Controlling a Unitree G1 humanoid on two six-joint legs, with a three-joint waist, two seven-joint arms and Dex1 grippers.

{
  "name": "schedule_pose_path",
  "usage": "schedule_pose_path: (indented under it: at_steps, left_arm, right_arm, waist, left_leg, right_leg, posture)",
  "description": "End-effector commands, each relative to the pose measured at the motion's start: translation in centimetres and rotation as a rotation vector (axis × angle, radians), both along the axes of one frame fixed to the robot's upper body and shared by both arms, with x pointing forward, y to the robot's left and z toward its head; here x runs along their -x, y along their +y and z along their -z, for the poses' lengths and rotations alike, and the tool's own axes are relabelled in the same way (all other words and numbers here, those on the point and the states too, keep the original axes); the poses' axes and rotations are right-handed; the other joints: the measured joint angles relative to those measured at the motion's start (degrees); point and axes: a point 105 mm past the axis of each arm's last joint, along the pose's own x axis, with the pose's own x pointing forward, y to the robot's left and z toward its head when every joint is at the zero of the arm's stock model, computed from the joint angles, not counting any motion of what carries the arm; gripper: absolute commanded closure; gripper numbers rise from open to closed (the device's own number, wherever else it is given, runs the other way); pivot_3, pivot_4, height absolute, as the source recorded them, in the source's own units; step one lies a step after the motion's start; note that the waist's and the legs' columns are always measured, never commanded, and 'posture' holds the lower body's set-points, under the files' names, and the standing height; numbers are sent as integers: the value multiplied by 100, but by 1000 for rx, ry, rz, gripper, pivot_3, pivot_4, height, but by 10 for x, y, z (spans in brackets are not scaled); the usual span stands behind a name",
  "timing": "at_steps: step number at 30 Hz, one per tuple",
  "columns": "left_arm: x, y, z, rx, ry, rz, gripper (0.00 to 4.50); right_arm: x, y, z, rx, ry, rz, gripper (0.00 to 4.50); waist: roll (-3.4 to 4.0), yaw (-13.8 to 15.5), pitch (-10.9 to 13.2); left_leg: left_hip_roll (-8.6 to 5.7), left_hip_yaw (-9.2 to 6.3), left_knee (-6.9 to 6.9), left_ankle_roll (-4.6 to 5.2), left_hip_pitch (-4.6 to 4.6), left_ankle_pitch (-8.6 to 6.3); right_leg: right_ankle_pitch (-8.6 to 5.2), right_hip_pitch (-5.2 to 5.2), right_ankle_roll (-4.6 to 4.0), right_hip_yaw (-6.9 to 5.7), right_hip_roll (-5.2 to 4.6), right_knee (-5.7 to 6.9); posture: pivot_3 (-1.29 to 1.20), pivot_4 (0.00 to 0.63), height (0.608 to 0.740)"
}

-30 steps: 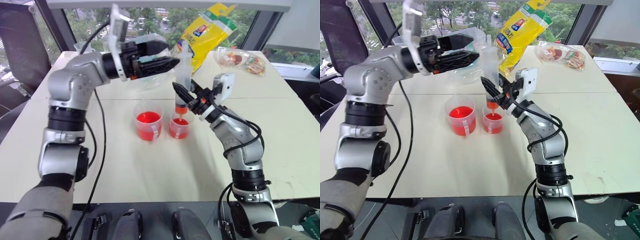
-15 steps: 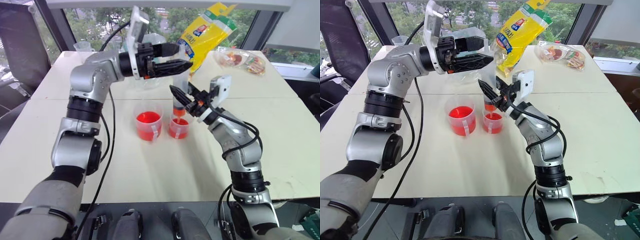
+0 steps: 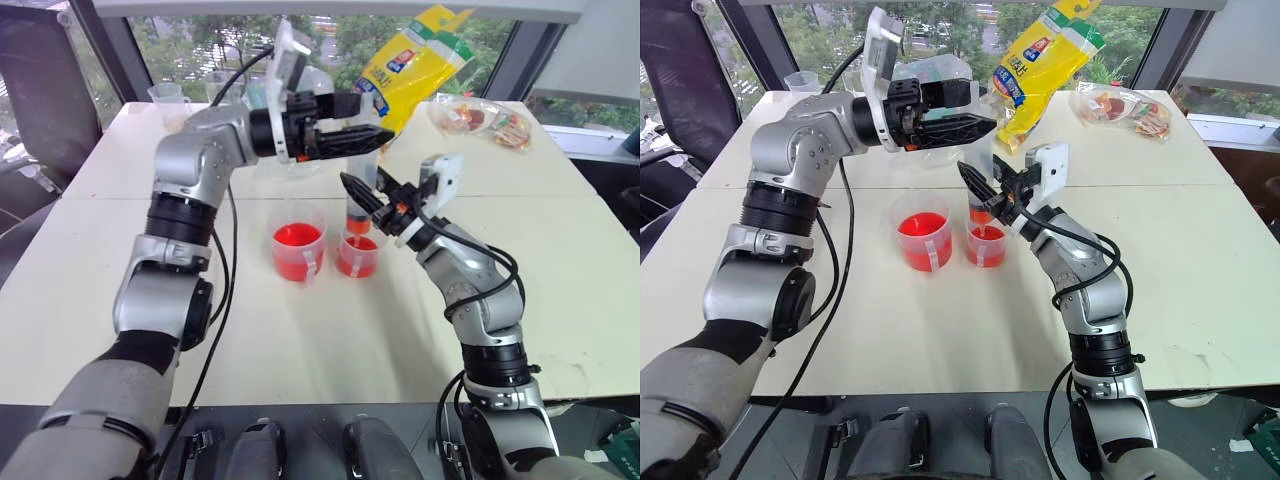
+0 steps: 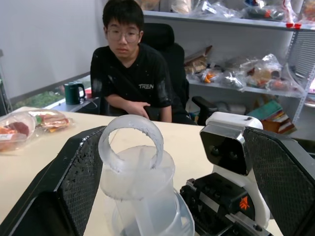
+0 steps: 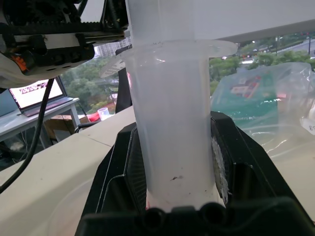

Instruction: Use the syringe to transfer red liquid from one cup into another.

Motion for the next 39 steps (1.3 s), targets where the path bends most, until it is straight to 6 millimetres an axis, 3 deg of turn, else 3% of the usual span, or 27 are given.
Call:
schedule_pose_path:
  at_steps: [1,6,7,17,31,39]
  left_arm:
    - [5,1,-20,34,-62,6,864]
    - [3,3,-21,44,-57,-4,3348]
    - [3,3,-21,45,-57,-5,3650]
    - [6,-1,-1,-15,-41,17,3668]
    - [7,-8,29,-33,30,10,3668]
    - [8,-10,37,-30,59,8,3668]
  right_arm:
    - [8,2,-19,-2,-82,-11,3135]
    - [8,2,-18,3,-78,-12,3135]
    - [8,2,-17,4,-78,-12,3135]
    - [8,2,-20,9,-87,-11,3135]
    - [15,-4,-39,16,-127,-11,3135]
    - [22,-6,-46,17,-131,-13,3135]
  waist:
    - [0,-1,0]
    - [0,10,0]
    - [0,13,0]
    - [0,2,0]
    - [0,3,0]
    - [0,10,0]
  left_leg:
    - [0,0,0,0,0,0]
    - [0,0,0,0,0,0]
    - [-2,0,1,0,-1,0]
    - [0,0,1,0,0,0]
    - [0,0,2,0,0,0]
    - [0,0,2,0,0,0]
  right_leg:
    - [0,0,0,0,0,0]
    - [0,0,0,-1,0,0]
    - [0,0,0,-1,-2,0]
    - [0,0,0,-1,-1,1]
    - [0,1,0,0,-2,2]
    - [0,1,0,0,-3,4]
  posture:
    - [0,150,740]
    - [0,150,740]
    - [0,150,740]
    - [0,150,740]
    - [0,150,740]
    - [0,150,740]
